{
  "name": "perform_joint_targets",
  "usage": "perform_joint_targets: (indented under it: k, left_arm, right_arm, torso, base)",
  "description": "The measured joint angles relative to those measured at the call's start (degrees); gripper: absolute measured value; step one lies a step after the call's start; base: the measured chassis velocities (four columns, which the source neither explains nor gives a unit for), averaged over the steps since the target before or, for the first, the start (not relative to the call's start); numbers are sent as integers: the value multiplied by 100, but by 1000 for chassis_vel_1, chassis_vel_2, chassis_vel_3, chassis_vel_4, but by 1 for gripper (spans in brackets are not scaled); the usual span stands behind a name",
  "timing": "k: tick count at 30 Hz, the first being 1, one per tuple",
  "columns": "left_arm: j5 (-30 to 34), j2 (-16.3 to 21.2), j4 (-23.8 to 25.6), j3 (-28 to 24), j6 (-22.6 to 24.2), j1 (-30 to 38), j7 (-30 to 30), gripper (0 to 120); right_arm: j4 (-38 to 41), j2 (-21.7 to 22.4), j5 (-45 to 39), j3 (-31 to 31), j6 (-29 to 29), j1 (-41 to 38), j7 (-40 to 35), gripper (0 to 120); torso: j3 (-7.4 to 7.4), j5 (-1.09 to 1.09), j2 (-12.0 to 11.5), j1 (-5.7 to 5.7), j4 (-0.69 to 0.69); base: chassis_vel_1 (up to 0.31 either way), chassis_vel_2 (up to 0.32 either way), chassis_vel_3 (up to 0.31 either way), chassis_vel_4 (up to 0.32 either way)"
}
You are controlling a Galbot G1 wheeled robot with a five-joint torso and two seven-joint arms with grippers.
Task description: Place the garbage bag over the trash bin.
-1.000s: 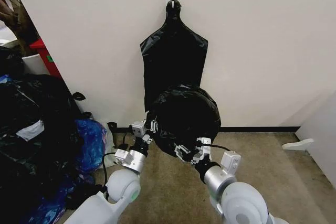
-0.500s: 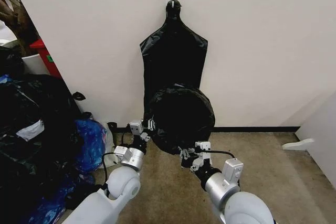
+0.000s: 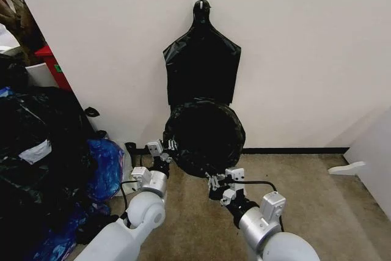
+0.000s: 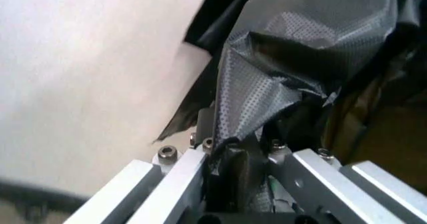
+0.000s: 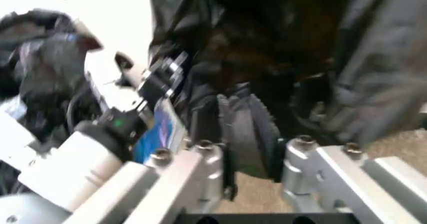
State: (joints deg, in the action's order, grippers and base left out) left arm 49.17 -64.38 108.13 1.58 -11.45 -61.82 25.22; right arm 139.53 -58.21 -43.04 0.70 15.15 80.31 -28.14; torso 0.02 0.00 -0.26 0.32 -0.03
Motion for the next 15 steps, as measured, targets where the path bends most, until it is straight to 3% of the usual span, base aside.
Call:
perform_joint_targets:
  k: [5, 9, 12, 15]
  left_arm:
    - [697, -44, 117, 105, 185, 68, 405, 2]
    - [924, -21, 156, 126, 242, 69, 494, 2]
    - [965, -21, 165, 127, 260, 70, 507, 2]
    - [1171, -20, 219, 126, 359, 123, 601, 2]
  right_arm:
    - [187, -354, 0, -178, -69, 446, -368, 29]
    - [299, -612, -33, -247, -139, 816, -692, 49]
    - [336, -639, -72, -246, -139, 880, -730, 53]
    - [352, -703, -215, -257, -143, 1045, -742, 69]
  torso:
    - [0, 0, 0, 0, -3]
    - [0, 0, 0, 0, 0]
    - [0, 0, 0, 0, 0]
    - [0, 0, 0, 0, 1]
  base:
    - [0, 0, 0, 0]
    - [0, 0, 0, 0]
    - [0, 0, 0, 0]
    - [0, 0, 0, 0]
